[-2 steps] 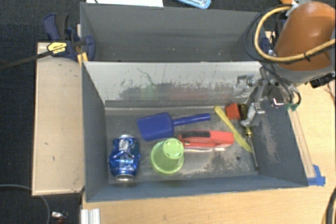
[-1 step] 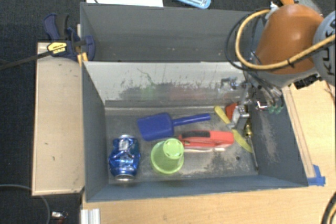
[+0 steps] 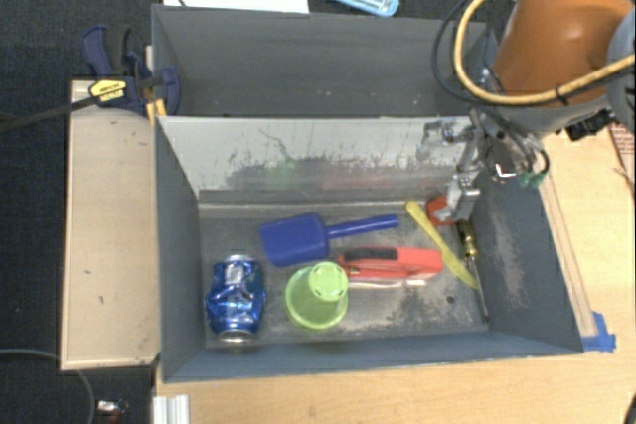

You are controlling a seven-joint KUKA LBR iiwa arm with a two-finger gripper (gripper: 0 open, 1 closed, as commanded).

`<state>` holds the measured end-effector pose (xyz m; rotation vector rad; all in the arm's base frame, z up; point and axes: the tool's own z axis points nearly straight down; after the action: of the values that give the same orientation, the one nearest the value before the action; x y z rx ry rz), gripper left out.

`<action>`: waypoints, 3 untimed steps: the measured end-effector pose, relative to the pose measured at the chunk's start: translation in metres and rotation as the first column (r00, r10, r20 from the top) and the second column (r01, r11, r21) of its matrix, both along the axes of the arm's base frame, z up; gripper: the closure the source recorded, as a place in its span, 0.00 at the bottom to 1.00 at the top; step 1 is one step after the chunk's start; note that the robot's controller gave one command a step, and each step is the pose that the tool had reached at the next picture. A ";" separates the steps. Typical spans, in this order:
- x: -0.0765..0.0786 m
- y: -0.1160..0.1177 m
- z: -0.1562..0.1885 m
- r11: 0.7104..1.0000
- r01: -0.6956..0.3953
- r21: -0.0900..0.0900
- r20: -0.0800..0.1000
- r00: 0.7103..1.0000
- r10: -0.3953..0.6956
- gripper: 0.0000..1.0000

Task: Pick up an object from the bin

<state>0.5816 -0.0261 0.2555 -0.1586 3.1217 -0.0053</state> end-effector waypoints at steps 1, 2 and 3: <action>-0.001 0.015 -0.046 1.000 0.026 0.003 0.002 1.000 -0.026 0.00; -0.002 0.034 -0.021 1.000 -0.014 -0.001 0.005 1.000 0.014 0.00; -0.002 0.039 -0.015 1.000 -0.014 0.002 0.009 1.000 0.014 0.00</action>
Offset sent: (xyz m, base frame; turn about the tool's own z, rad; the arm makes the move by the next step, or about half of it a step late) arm -0.0021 0.0434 0.0124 -0.0438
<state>0.5801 0.0127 0.2406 -0.1798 3.1115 -0.0032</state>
